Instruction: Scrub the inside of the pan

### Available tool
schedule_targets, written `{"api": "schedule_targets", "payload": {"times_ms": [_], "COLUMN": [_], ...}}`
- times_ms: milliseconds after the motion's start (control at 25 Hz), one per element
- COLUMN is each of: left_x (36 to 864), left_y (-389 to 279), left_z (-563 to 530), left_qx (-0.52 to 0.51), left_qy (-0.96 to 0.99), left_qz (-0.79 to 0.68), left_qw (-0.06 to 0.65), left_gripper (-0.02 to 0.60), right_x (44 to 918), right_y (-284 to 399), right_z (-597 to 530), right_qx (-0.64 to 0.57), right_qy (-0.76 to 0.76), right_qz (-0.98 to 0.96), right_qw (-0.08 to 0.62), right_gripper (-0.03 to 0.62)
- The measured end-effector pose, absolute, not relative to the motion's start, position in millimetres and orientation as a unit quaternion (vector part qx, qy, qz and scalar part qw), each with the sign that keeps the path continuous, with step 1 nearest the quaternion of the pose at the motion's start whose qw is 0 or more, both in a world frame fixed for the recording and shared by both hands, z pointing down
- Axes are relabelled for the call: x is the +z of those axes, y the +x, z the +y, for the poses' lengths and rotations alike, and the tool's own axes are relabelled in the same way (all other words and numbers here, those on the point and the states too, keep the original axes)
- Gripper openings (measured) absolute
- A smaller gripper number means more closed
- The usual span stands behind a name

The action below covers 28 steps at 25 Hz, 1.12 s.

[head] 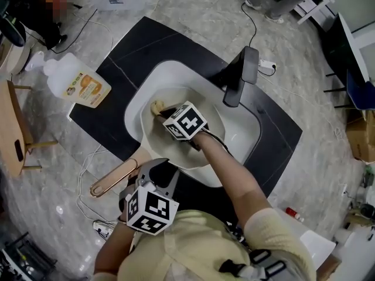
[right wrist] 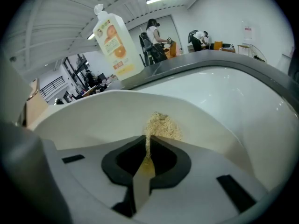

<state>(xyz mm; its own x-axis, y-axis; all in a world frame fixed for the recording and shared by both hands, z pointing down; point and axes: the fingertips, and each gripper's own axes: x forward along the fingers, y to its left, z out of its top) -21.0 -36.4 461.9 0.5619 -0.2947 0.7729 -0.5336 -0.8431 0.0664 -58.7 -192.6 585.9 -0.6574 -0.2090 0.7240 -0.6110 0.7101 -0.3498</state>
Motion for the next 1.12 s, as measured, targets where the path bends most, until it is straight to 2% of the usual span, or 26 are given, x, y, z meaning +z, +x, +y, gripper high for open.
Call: {"api": "schedule_targets", "payload": {"times_ms": [560,1120], "left_x": [463.3,464.4], "left_y": [-20.6,-20.3], "left_z": [-36.2,-35.4], "left_qx": [0.409,0.407], "left_qy": [0.870,0.871], "left_qz": [-0.239,-0.240], "left_qw": [0.139,0.135], "left_gripper": [0.121,0.120], "right_x": [562.8,544.0], "right_y": [-79.1,-54.4], "right_z": [-127.1,-51.2], "right_qx": [0.254,0.254], "right_qy": [0.067,-0.109], "right_qz": [-0.887,-0.860], "right_qw": [0.379,0.429], "right_gripper": [0.038,0.038]}}
